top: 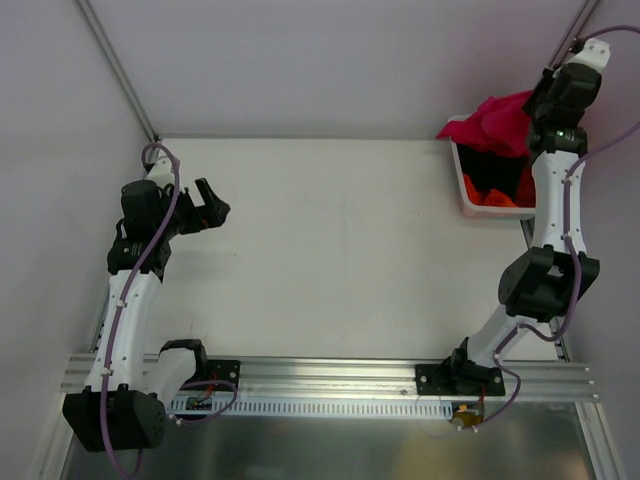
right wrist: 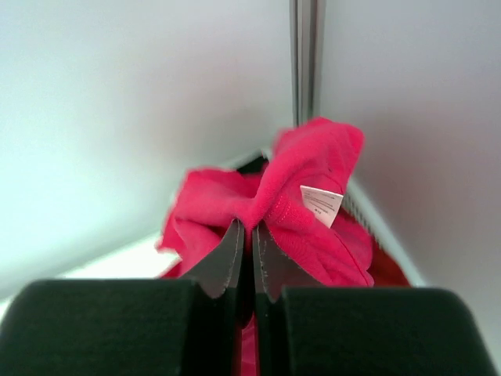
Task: Fold and stack the t-shirts
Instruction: Grab the tshirt from the pile
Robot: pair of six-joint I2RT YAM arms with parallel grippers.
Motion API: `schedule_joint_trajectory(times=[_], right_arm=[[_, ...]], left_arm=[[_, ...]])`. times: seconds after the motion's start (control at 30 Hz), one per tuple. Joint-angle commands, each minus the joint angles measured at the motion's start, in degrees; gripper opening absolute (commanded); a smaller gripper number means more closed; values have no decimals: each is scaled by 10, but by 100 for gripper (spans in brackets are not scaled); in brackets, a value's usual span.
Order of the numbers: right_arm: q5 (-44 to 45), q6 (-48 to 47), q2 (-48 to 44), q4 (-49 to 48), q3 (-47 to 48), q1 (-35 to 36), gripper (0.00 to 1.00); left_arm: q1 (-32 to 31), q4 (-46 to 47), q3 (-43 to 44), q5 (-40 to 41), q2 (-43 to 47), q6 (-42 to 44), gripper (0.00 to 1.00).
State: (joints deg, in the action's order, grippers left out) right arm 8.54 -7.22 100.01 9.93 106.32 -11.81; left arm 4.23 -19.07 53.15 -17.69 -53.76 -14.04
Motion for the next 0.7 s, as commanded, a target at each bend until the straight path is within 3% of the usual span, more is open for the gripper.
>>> schedule_joint_trajectory(times=[0.0,0.23,0.67], right_arm=[[-16,18,-37,-43,107,-1,0],[-58,16,-28,-5,246,4,0],[-121,-8,-117,30,242,58,0]], left_arm=[[6,23,26,-21,1,2,99],[5,37,21,-23,8,2,99],[5,44,24,-47,13,-5,99]])
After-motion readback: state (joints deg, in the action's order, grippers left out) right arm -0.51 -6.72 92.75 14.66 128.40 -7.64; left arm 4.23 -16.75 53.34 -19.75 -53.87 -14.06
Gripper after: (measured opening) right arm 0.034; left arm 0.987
